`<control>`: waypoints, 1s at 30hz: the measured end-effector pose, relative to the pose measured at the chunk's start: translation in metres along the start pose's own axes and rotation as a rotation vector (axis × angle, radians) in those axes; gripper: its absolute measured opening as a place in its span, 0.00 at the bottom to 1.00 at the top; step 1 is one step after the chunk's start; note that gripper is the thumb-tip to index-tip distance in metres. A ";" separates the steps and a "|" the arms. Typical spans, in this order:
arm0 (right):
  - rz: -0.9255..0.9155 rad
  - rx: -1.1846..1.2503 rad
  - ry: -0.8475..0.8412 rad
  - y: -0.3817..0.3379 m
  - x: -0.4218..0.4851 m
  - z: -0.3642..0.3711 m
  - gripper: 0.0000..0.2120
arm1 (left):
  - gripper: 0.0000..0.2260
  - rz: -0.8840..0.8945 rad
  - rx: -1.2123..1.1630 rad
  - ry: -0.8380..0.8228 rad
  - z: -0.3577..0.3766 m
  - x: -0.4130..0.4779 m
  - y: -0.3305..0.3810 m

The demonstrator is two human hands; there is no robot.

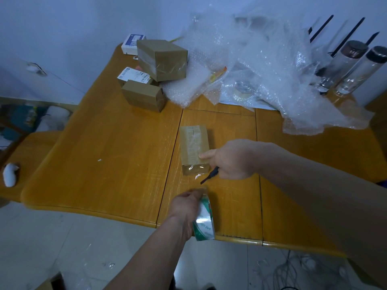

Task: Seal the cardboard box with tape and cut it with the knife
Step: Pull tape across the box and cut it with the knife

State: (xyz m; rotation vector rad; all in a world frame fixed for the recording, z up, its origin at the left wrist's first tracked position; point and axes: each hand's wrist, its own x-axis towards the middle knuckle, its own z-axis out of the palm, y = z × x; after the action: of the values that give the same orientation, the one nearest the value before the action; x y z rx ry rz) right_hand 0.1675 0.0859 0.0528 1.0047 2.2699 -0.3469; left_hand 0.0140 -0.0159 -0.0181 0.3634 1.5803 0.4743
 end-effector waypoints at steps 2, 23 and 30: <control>-0.033 0.076 0.042 0.001 -0.002 0.002 0.16 | 0.10 0.010 -0.003 -0.002 0.000 0.000 0.001; 0.256 0.504 0.609 -0.032 0.038 0.036 0.16 | 0.05 0.050 0.030 0.004 0.002 -0.005 0.000; 0.251 0.364 0.596 -0.032 0.045 0.038 0.20 | 0.06 0.048 0.034 0.009 0.002 -0.003 0.000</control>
State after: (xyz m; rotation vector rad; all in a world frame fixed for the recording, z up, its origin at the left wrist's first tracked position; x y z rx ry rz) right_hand 0.1371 0.0721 -0.0060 1.7538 2.6032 -0.3998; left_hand 0.0166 -0.0175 -0.0159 0.4265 1.5931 0.4876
